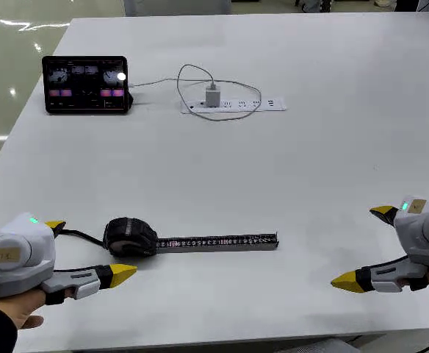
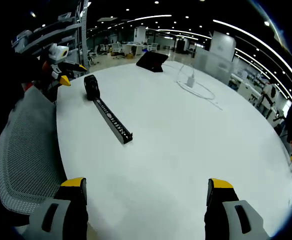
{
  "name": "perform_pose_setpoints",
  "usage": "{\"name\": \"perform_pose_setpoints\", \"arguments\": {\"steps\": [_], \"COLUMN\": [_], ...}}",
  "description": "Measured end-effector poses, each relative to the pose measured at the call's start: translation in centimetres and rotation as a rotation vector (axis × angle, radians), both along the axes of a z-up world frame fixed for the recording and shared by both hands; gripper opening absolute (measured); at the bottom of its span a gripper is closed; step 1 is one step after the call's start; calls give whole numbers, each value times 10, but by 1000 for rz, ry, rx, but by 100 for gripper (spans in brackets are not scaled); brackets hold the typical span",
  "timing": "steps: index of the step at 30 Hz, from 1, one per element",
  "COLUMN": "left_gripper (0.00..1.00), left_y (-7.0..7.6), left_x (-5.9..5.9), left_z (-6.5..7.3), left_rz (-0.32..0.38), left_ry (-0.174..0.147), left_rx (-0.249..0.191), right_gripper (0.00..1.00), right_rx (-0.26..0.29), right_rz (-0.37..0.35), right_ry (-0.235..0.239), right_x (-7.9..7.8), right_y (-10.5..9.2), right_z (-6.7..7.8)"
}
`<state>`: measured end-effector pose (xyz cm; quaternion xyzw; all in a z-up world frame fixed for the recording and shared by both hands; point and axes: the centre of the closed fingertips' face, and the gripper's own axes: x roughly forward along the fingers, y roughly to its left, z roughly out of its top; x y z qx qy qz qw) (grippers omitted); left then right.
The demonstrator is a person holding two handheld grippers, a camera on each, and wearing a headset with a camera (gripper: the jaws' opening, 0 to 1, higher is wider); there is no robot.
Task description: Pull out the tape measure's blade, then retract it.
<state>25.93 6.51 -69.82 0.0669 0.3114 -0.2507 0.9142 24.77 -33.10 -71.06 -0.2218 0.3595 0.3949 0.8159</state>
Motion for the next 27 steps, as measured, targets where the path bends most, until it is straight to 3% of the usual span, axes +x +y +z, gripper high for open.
{"name": "perform_pose_setpoints", "arguments": {"steps": [6,9,12,15,21,23,27], "left_gripper": [99,99,99,99,99,99,99], "left_y": [-9,-14,-16,-21,-36,-44,-45], "left_x": [0,0,-1,1,5,11,17], "left_z": [-3,-4,-6,-12,-11,-3,-2], "left_rz": [27,46,78,81,95,122,146], "left_ry": [10,8,4,0,-9,-47,-43], "left_rx": [7,10,44,86,61,5,14], "right_gripper": [99,99,99,99,99,99,99], "right_rx": [-25,-38,-68,-97,-127,-137,-166], "right_rz": [66,94,190,232,283,291,334], "right_ry": [25,64,65,92,105,110,89], "right_x": [9,9,7,7,13,16,23], "right_y": [7,12,21,27,34,35,36], "right_z": [4,4,3,0,0,0,1]}}
